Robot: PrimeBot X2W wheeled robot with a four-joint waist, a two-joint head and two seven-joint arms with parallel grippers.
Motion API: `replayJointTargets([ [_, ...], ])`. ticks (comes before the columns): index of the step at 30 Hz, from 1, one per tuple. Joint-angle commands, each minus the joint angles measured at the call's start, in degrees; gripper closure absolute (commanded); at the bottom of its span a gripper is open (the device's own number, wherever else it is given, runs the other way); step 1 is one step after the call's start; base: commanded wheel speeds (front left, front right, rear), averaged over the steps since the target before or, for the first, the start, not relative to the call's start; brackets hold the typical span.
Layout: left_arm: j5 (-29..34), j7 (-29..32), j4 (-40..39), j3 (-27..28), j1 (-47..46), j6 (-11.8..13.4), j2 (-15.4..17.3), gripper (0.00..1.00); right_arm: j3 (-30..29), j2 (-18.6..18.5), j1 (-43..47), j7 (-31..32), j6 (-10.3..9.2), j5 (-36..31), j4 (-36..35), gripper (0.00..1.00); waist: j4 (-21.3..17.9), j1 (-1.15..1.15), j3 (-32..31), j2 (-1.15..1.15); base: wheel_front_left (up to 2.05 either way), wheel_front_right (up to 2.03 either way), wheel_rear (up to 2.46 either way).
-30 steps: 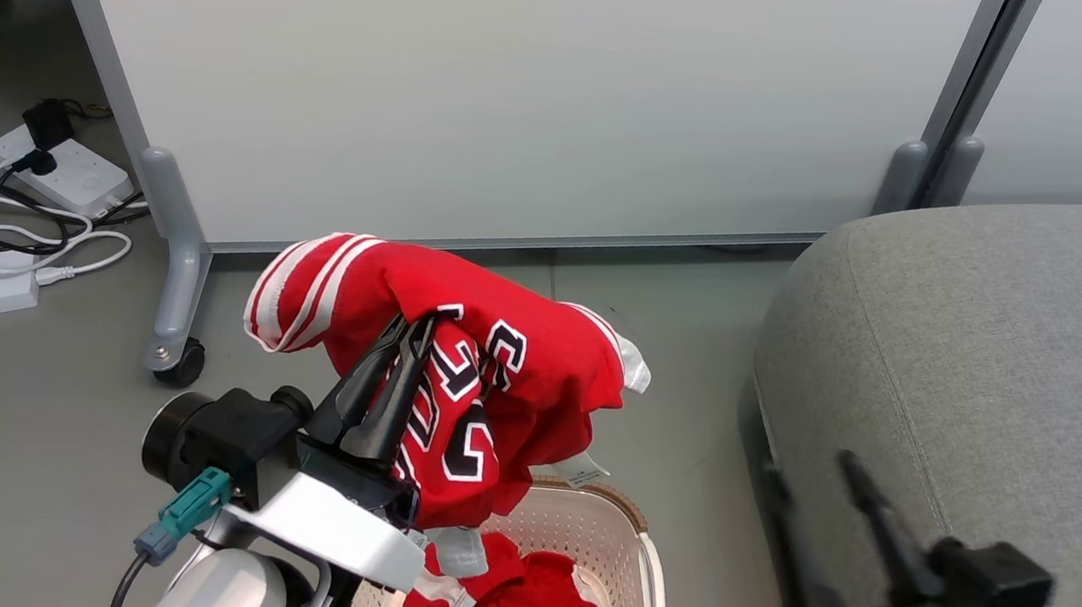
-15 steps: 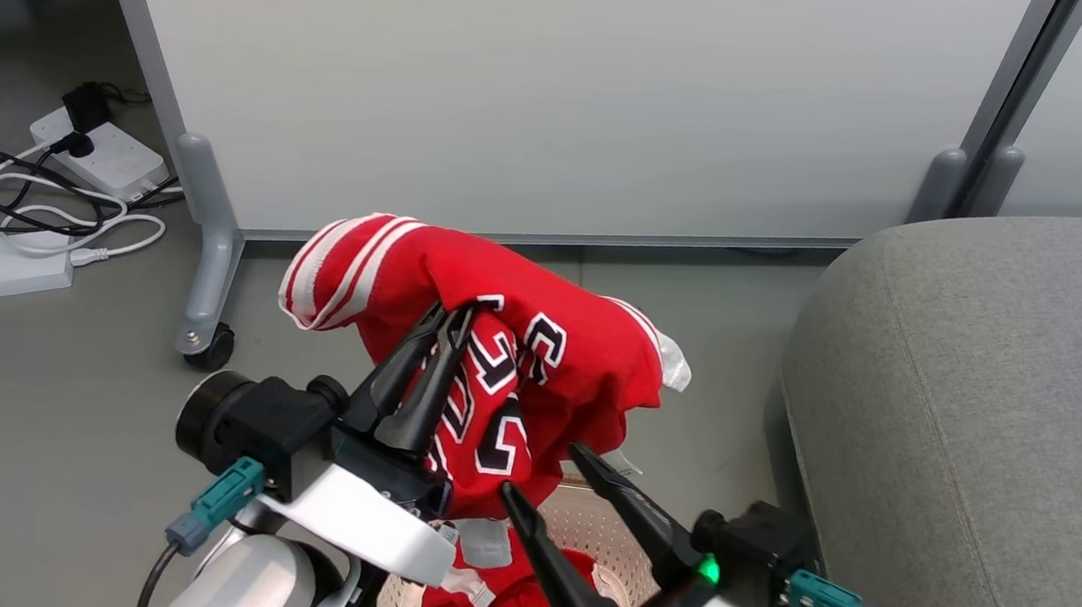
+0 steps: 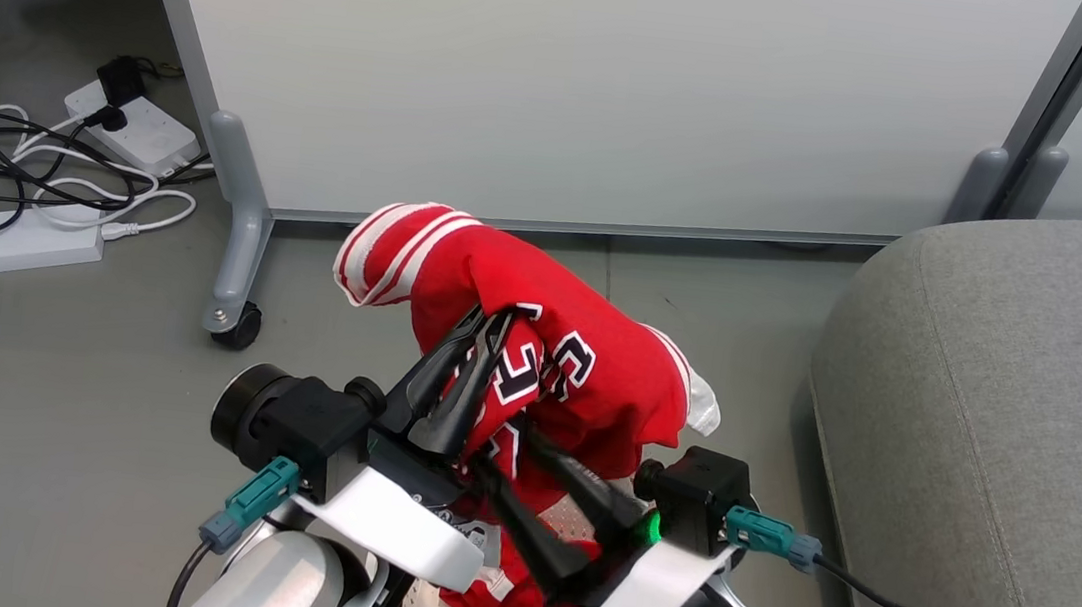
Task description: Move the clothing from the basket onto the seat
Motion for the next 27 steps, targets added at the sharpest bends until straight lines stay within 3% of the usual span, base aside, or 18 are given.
replayJointTargets([
  [1, 0.1, -0.4, 0.1, 0.1, -1.1, -0.1, 0.0, 1.0, 0.3, -0.3, -0.8, -0.5, 0.13, 0.7, 0.6, 1.0, 0.1, 0.0, 0.0, 0.0, 0.0, 0.0, 0.0],
  [10, -0.3, -0.4, 0.7, 0.4, -0.9, 0.5, 0.5, 1.0, 1.5, -0.3, -3.7, -2.3, 0.13, 1.2, 4.8, 1.0, -0.2, 0.0, 0.0, 0.0, 0.0, 0.0, 0.0],
  [11, -0.5, -0.3, 0.7, 0.5, -0.8, 0.6, 0.4, 0.89, 1.3, -0.3, -3.8, -2.5, 0.13, 1.2, 5.0, 1.0, -0.2, 0.0, 0.0, 0.0, 0.0, 0.0, 0.0],
  [13, -0.6, -0.4, 0.6, 0.5, -0.7, 0.8, 0.4, 0.27, 0.5, -0.3, -4.2, -2.9, 0.13, 0.7, 5.5, 1.0, -0.3, 0.0, 0.0, 0.0, 0.0, 0.0, 0.0],
  [14, -0.5, -0.4, 0.5, 0.6, -0.6, 1.1, 0.4, 0.0, 0.0, -0.3, -4.3, -3.1, 0.13, 0.4, 5.7, 1.0, -0.3, 0.0, -0.1, 0.0, 0.0, 0.0, 0.0],
  [19, 0.2, -0.5, -0.2, 0.1, 0.3, 1.5, 0.9, 0.0, -3.9, -0.4, -4.8, -4.1, 0.13, -1.0, 7.1, 1.0, -0.4, 0.0, -0.2, 0.0, 0.0, 0.0, 0.0],
  [27, 1.6, 2.7, -0.6, -5.0, 1.5, -1.5, 2.4, 0.0, -11.4, -1.7, -5.1, -4.2, 0.13, -3.7, 9.7, 1.0, -0.9, 0.0, 0.0, 0.0, 0.0, 0.0, 0.0],
])
